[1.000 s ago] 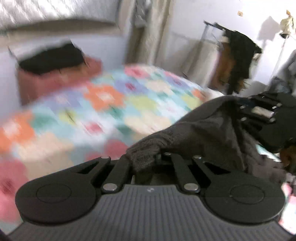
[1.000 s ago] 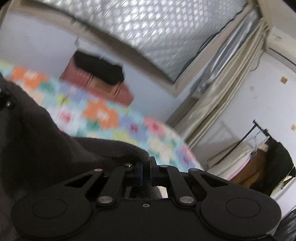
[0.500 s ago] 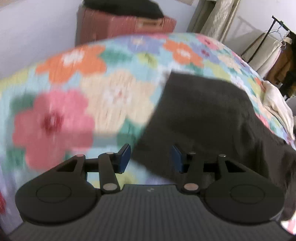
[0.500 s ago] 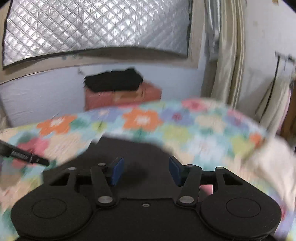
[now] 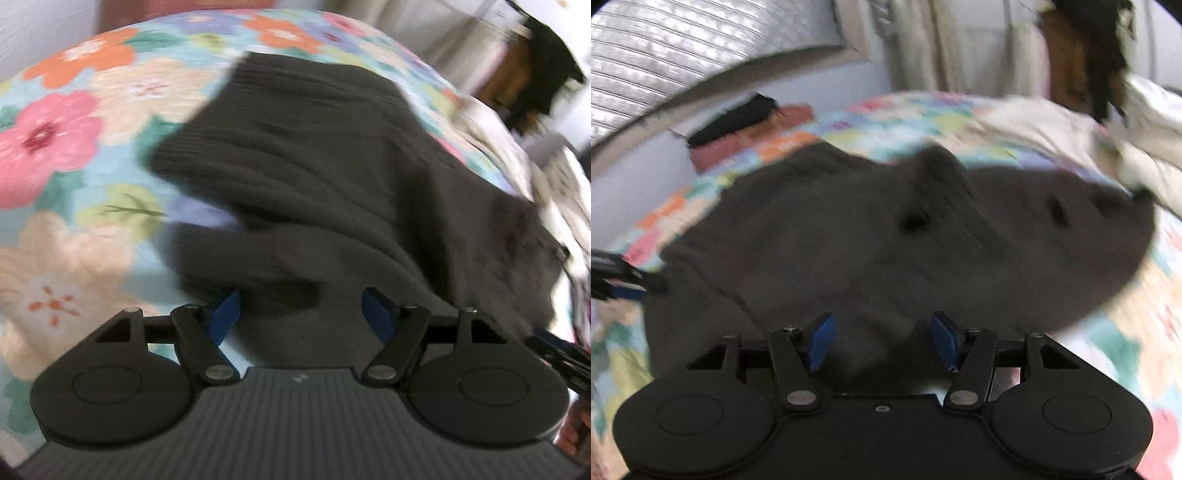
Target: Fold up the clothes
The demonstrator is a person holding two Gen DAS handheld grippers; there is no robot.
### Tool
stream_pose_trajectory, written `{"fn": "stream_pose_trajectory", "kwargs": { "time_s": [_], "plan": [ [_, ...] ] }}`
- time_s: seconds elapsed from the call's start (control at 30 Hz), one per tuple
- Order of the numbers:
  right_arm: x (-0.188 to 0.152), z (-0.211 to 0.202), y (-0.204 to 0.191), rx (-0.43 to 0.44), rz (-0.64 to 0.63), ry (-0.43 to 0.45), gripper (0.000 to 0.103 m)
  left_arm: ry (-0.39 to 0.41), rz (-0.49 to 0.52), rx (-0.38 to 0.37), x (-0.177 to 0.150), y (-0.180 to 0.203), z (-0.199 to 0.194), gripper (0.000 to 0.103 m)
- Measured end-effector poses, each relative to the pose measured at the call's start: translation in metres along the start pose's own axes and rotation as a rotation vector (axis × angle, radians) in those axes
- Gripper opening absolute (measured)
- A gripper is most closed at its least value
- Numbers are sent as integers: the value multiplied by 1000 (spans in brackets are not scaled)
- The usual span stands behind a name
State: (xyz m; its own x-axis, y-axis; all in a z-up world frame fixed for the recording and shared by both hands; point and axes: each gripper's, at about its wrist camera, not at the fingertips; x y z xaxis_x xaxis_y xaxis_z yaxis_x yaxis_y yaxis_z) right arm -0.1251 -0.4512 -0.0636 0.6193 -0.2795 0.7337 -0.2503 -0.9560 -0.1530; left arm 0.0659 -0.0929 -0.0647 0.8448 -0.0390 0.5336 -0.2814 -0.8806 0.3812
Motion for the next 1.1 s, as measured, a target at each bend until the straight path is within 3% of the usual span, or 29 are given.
{"fn": "stream_pose_trajectory", "kwargs": {
  "time_s": [0.1,0.2,0.33,0.43,0.5,0.53,0.6,0.63,0.7,0.77,0.8,0.83,0.87,0.93,1.0,1.1],
  "plan": [
    [-23,-23,10,27,56,16,66,-7,51,-57,-11,22,-11,68],
    [-37,-18,12,-18,-2,-31,68,-47,19,-110,-26,35,-10,69],
    [-36,-13,18,-27,39,-29,69,-120,-30,-154,-44,47,3,72],
    [-34,-11,17,-75,4,-5,78,-78,-3,-123,-51,58,8,78],
    [-35,-11,19,-106,-9,9,80,14,-41,-164,-53,57,13,84],
    [-34,-10,20,-106,-7,13,80,22,-63,-189,-54,57,19,79],
    [-32,-7,23,-102,-3,22,80,-15,-91,-244,-53,57,36,41],
    [-31,-4,23,-102,-17,34,80,-24,-103,-264,-53,58,41,15],
    [-27,2,21,-107,-67,61,79,-16,-100,-276,-55,64,41,6],
    [-21,6,17,-108,-134,91,64,13,-30,-244,-56,78,29,4],
    [-17,7,14,-90,-164,94,28,30,3,-234,-56,84,20,4],
    [-14,4,13,-87,-167,101,17,48,17,-242,-55,86,10,3],
    [-11,1,13,-87,-165,109,16,68,11,-268,-53,87,-2,0],
    [-7,-32,11,-107,-59,227,14,122,-22,-336,-49,87,-31,0],
    [-3,-70,8,-108,-2,282,12,210,-40,-389,-45,89,-65,0],
    [-5,-90,19,-188,6,239,2,263,-30,-433,-49,96,-95,0]
  ]
}}
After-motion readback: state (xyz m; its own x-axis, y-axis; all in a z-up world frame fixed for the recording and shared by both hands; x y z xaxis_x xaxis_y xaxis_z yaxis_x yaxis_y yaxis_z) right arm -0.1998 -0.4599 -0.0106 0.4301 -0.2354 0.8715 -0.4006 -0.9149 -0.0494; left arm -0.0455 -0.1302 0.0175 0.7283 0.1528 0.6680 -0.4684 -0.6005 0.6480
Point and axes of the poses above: each gripper's, at about its wrist camera, not at the fingertips, and z roughly the way its jaws point, y to its right, x to its top, and after that the axes turned 3 degrees about y, right-handed
